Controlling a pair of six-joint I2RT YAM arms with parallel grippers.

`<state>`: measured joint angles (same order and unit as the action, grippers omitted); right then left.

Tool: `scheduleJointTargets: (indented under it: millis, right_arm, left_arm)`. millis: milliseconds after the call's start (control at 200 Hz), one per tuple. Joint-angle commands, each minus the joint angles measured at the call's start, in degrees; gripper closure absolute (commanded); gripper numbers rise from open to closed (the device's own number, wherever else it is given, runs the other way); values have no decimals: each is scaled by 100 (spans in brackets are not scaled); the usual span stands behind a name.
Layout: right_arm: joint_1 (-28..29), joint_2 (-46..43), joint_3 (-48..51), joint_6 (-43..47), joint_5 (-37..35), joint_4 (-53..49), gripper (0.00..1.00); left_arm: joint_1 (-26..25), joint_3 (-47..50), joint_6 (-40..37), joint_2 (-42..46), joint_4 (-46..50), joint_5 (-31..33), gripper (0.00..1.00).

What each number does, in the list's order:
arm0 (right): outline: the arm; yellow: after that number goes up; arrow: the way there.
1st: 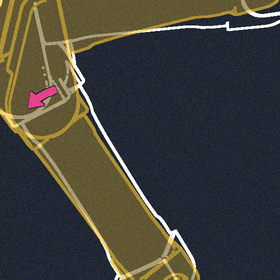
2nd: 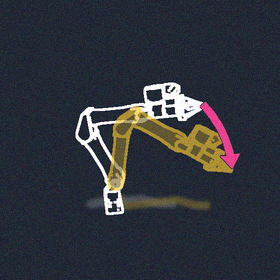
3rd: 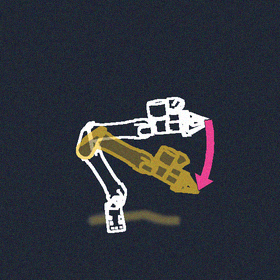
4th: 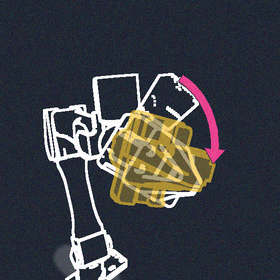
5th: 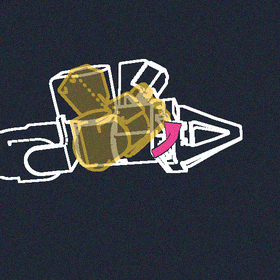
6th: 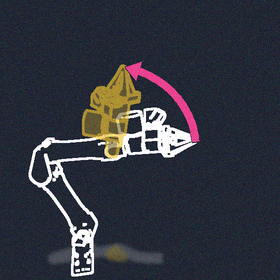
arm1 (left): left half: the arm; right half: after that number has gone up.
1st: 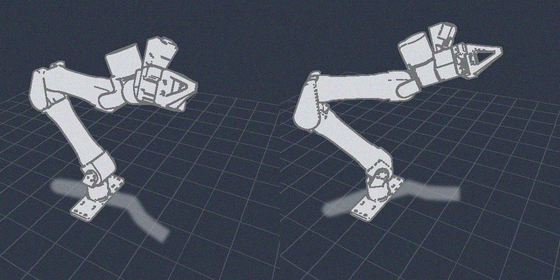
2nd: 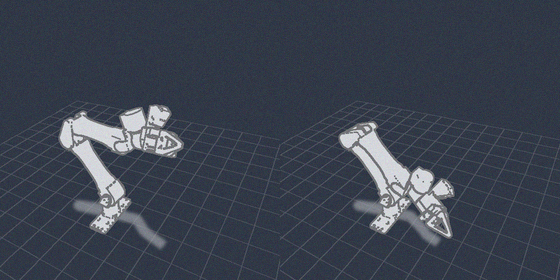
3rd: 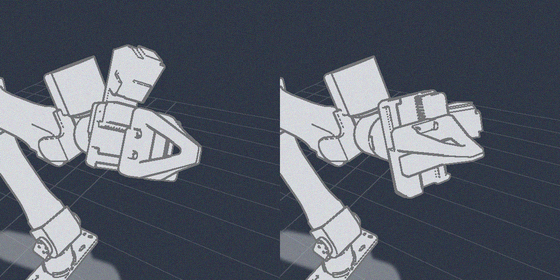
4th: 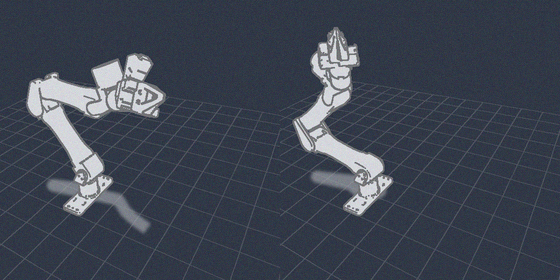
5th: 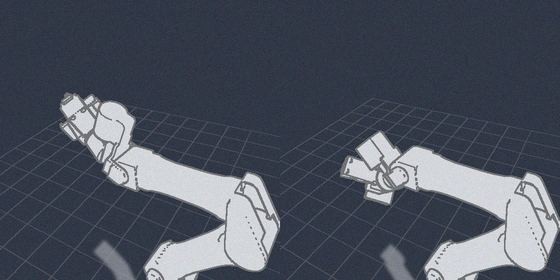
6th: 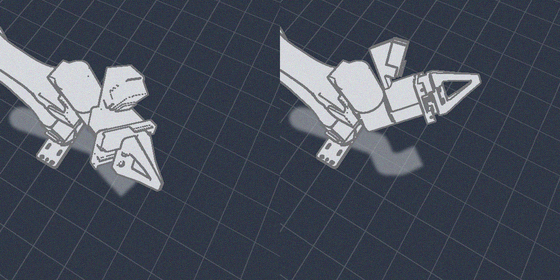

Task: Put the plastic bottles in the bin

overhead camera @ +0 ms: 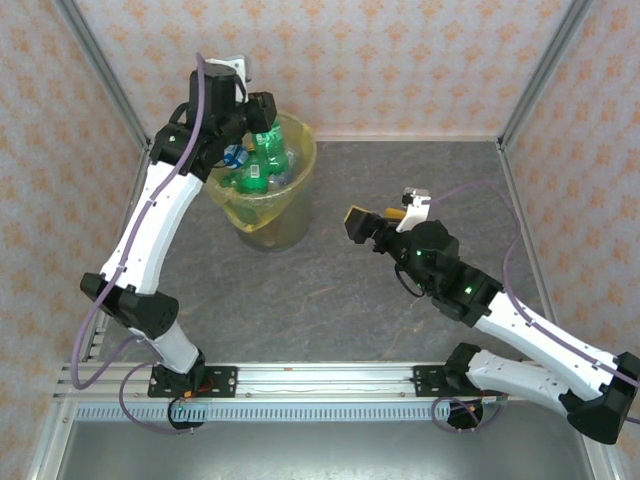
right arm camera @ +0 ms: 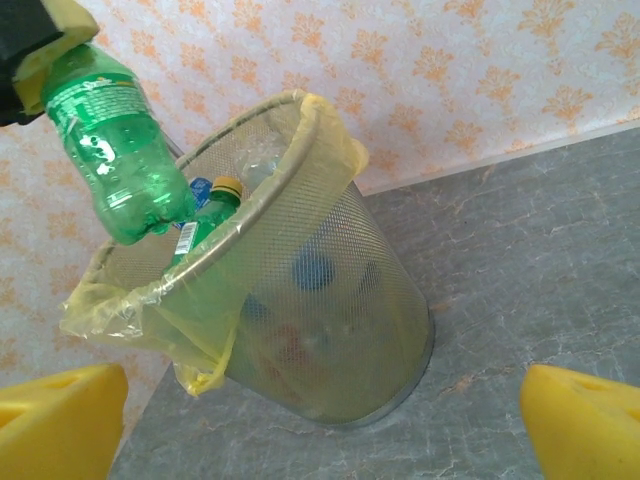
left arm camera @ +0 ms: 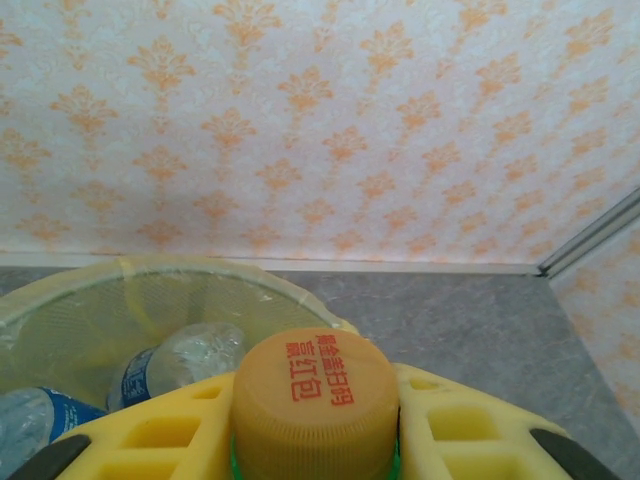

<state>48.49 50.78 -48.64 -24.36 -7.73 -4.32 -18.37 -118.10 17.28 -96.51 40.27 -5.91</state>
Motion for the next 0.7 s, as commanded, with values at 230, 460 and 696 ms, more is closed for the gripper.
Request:
scheduleJointTargets:
  millis: [230,460,696]
  right_arm:
    - [20,-102,-154,10,-272,-218,0]
    - [20,-61,-119,28,-318,-184,0]
    - [20,106,-215,119,-364,-137,0]
  left_arm:
    - [27,-402,-98,-746,378,-82,38]
    - [27,-529,10,-766,335,-129,16]
    - [18,-382,232,-553,147,-617,15]
